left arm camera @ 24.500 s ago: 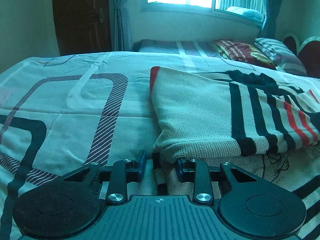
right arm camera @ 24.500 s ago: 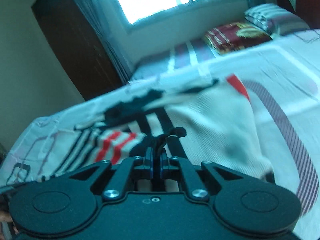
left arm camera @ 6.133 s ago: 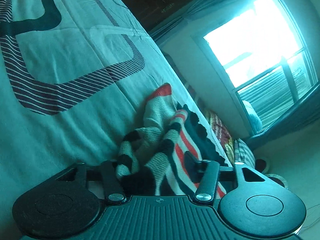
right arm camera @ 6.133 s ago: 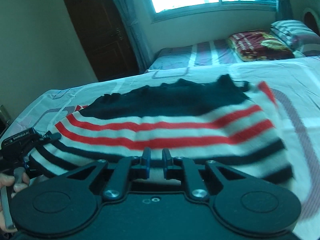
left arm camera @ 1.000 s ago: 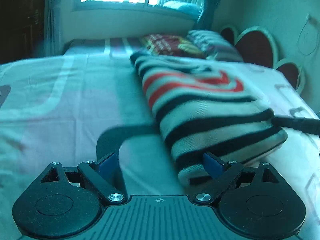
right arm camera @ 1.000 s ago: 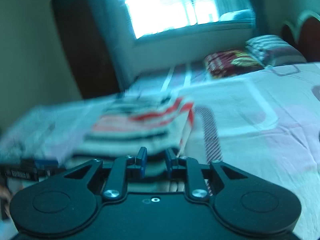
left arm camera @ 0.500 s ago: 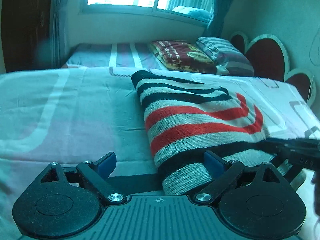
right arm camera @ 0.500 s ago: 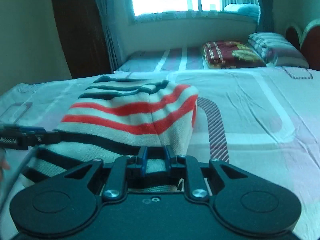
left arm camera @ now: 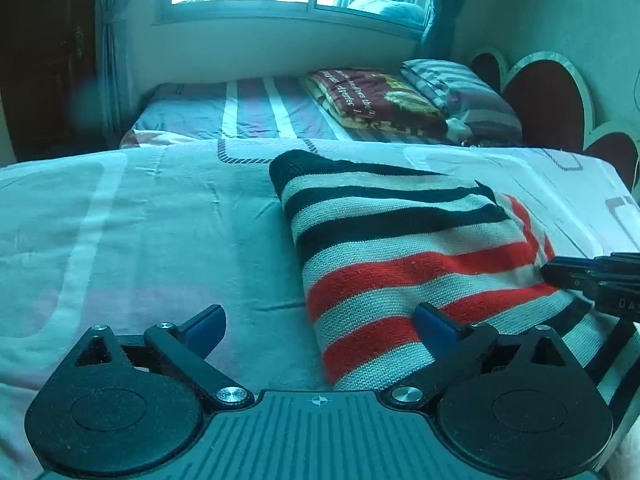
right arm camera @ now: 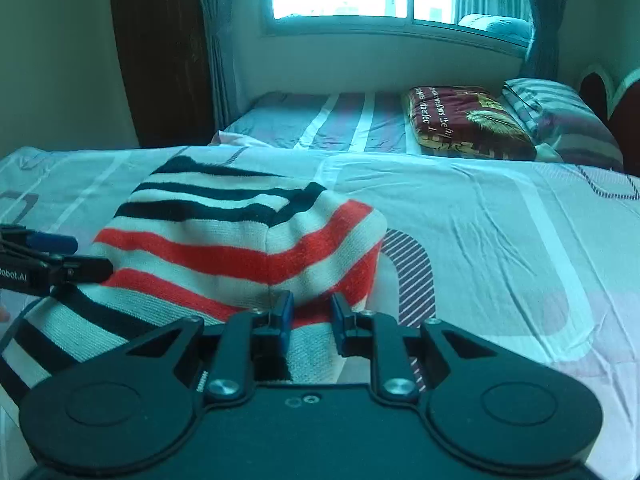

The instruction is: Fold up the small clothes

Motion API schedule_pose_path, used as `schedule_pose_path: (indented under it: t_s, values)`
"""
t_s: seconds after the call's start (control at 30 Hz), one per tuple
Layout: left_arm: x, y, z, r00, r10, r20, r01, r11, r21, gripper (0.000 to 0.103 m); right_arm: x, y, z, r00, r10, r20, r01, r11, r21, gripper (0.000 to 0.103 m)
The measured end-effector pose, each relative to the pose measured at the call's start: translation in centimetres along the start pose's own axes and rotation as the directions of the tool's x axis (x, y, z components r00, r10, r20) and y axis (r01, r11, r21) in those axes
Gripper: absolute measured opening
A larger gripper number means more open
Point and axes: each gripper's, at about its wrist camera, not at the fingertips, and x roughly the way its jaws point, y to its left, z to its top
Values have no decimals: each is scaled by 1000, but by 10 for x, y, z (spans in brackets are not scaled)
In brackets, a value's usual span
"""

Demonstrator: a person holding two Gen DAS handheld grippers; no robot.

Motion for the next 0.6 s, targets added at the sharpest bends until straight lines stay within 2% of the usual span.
schedule_pose_path:
  t_s: [0.23,0.27,0.3,0.33,0.37,0.4,0.47,0.6]
  values:
    - [-3,-5,5,1000,28,-8,-27,999,37,101,0,2,5,1000,-14,-3,14,1000,3,23]
    - [-4,-6,6,999,33,-8,-33,999,39,101,-1,2,5,1000,-24,0,24,1000,10,27]
    - [-4,-7,6,999,38,-9,-38,998,40,101,-1,3,7,999,-37,1,37,999,16,35]
    - [-5,-8,7,999,47,-8,-46,998,41,101,-3,2,7,998,-61,2,61,998,20,44]
    - [-8,-9,8,998,60,-9,-59,997,42,102,-6,1,7,997,-81,11,81,996,27,57]
    - [-11,-11,9,998,70,-10,-69,997,46,102,-11,-2,7,997,-69,26,68,997,40,62]
    - [-21,-14,11,996,86,-4,-86,995,60,102,-22,-10,5,999,-24,39,21,996,83,62]
    - [-42,-11,8,999,33,-3,-33,998,49,103,-39,-28,0,995,96,27,-100,979,178,62]
